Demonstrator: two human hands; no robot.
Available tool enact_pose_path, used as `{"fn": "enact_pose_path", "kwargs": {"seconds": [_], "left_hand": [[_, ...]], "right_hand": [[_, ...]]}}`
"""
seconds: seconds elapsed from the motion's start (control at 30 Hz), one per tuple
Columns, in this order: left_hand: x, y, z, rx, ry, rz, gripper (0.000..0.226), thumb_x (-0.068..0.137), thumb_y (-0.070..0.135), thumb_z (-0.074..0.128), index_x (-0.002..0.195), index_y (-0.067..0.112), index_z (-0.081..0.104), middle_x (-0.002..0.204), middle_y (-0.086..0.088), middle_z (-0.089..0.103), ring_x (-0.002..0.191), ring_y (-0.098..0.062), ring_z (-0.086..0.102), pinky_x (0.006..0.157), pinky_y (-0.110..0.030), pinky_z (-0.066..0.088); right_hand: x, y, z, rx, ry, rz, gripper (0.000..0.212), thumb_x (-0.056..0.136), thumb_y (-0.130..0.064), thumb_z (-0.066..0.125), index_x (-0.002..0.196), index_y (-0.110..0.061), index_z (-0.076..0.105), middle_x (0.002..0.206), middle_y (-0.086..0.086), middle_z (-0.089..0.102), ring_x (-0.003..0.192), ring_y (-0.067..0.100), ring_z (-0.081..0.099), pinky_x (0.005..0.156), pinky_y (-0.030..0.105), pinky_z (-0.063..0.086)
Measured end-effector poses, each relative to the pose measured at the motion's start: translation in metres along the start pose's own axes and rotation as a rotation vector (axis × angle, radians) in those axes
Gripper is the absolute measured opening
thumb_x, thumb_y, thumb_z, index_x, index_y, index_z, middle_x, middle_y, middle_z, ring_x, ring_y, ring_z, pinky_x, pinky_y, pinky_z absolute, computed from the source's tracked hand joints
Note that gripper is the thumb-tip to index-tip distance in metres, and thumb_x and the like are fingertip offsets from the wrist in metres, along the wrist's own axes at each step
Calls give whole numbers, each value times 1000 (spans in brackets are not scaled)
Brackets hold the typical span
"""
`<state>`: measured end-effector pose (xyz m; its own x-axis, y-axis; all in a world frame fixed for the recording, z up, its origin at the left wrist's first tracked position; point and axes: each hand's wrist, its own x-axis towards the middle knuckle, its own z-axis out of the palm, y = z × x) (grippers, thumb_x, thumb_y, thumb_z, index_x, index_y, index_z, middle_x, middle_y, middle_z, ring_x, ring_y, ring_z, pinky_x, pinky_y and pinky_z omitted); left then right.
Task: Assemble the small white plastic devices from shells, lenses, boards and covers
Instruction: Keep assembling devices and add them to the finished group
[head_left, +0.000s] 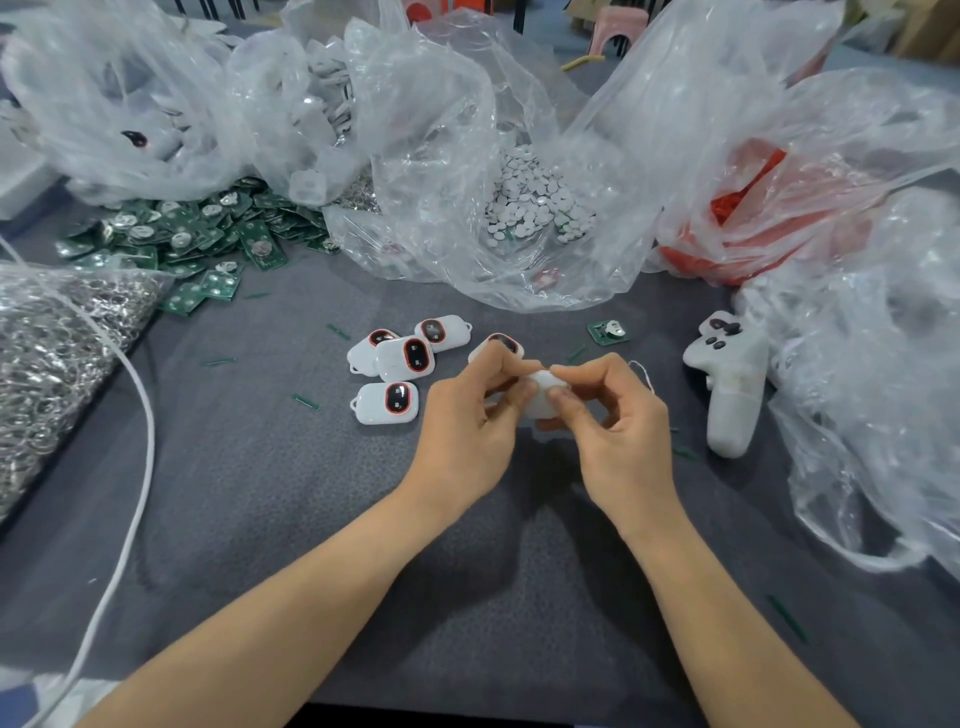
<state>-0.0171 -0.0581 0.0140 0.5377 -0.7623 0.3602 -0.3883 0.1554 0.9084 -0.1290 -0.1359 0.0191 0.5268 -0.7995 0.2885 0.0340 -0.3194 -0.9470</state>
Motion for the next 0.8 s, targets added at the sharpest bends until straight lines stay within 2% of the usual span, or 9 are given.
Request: {"fn": "enact_pose_path", "kwargs": {"seconds": [0.07,0.17,0.3,0.4,0.5,0.57,0.63,0.7,0.8], "left_hand": [[1,2,0,-31,9,-22,18,92,6,60,90,23,60,91,12,69,89,-4,66,80,-22,52],[4,5,-1,-127,-20,-36,20,90,10,63,95,29,60,91,15,70,90,-2,66,80,-17,50],[1,1,0,-131,-7,26,38,87,0,63,104,34,61,105,16,70,101,-3,65,87,-16,49],[3,-2,-3,49,106,209,37,85,-5,64,104,27,65,112,11,66,106,-3,63,92,-16,47],[7,-4,-6,248,168,387,25,81,-10,66,97,8,72,114,1,63,107,-12,61,95,-18,45],[6,-4,-6,263,122,418,26,78,-16,64,94,3,70,117,-2,61,108,-12,59,95,-18,44],[2,-2,-6,168,76,349,30,79,-15,56,99,4,67,123,-3,60,114,-10,58,96,-20,44],[1,2,-6,-31,62,164,32,83,-6,51,110,10,62,122,-4,61,115,-11,58,95,-21,46],[4,4,-6,-170,47,-56,26,94,5,55,116,17,59,111,-3,66,97,-8,64,80,-20,52]], "right_hand": [[-1,0,0,20,15,19,12,87,-1,65,89,-13,65,89,3,67,88,30,66,69,46,58],[-1,-3,3,196,28,70,15,89,0,61,90,-14,63,85,0,69,83,23,67,63,32,58],[4,-6,1,569,14,186,21,92,8,46,94,-11,56,96,5,67,99,22,64,79,37,56],[5,-9,0,702,-46,255,12,89,-4,51,99,-8,57,108,12,66,108,27,62,85,39,55],[6,-11,0,740,-78,356,28,84,-21,56,108,-8,60,100,10,71,88,24,69,71,30,57],[6,-10,0,676,-53,365,26,84,-16,58,107,-6,63,93,8,72,77,18,69,64,25,56],[5,-9,-1,593,-17,325,18,88,-3,56,103,-5,65,90,7,72,77,17,68,63,25,56],[4,-7,-3,490,4,272,19,91,3,54,102,-8,66,88,5,73,77,17,69,62,25,56],[3,-6,-4,284,-37,168,19,90,-3,59,107,-9,67,87,4,73,78,14,68,66,24,56]]}}
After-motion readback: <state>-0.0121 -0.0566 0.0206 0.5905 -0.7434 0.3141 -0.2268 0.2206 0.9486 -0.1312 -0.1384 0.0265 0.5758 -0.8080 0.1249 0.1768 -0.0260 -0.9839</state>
